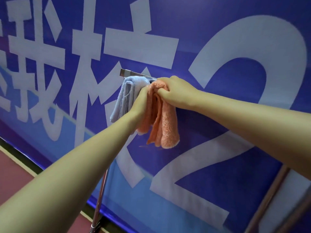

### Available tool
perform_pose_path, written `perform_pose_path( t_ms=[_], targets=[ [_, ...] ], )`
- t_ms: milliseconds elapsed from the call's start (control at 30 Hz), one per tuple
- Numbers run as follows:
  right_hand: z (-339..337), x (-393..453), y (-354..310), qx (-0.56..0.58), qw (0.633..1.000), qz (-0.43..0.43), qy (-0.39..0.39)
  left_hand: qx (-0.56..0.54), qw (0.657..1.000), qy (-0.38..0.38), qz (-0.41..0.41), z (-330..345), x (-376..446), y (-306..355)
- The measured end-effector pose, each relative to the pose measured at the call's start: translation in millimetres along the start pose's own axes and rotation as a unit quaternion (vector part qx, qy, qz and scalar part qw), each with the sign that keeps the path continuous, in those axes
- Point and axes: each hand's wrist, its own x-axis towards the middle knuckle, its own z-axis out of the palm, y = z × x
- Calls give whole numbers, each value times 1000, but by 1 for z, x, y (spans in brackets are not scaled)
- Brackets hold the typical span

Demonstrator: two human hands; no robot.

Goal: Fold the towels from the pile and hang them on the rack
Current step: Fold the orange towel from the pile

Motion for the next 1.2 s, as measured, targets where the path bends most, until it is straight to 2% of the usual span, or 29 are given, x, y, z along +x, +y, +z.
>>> perform_pose_path(
  t_ms=[67, 167, 200, 300, 400, 500, 600, 667, 733, 800, 867, 1000, 1100, 1200],
  targets=[
    [-1, 2, 0, 21, 1000, 9, -9, 21, 1000, 6, 17, 1, 4, 4],
    [-6, 5, -1, 35, 999, 10, -6, 63, 992, 45, 95, -1, 13, -4],
    [-8, 7, -2, 49, 999, 9, -4, 58, 992, 50, 100, 3, 16, -5],
    [-10, 13, -4, 94, 995, 16, -15, 3, 994, 86, 74, 8, 21, -15],
    [-5, 12, -11, 21, 1000, -5, -14, -88, 987, 126, 50, 4, 17, -30],
    [-2, 1, -17, -16, 999, -27, -8, -102, 981, 158, 56, -1, 21, -48],
    [8, -5, -15, 112, 993, -29, -7, -110, 978, 167, 57, 5, 7, -34],
    [17, -4, -13, 162, 986, -23, 12, -72, 985, 153, 36, 8, 1, -26],
    [25, -5, -13, 207, 978, 25, 30, -66, 987, 148, 15, 9, -1, -21],
    [32, -11, -19, 279, 955, 88, 49, -138, 981, 138, -9, 10, -1, -19],
    [38, -16, -27, 325, 936, 110, 75, -140, 981, 125, -46, 11, -9, -15],
    [32, -33, -36, 371, 908, 167, 96, -43, 982, 151, -106, 9, -37, 5],
    [22, -73, -44, 396, 885, 216, 114, 110, 968, 198, -109, 7, -67, 20],
    [13, -144, -60, 501, 813, 276, 111, 236, 944, 216, -80, 10, -108, 26]
  ],
)
